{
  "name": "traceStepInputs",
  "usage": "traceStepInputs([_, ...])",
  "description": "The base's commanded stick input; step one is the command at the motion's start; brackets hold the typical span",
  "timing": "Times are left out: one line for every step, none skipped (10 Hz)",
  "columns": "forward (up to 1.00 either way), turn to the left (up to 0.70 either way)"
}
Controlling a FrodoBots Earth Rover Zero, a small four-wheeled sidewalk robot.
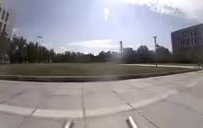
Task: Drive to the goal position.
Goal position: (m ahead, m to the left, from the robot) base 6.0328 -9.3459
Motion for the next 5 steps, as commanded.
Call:
traceStepInputs([0.7, -0.34])
traceStepInputs([0.7, -0.34])
traceStepInputs([0.7, -0.34])
traceStepInputs([0.7, -0.34])
traceStepInputs([0.7, -0.34])
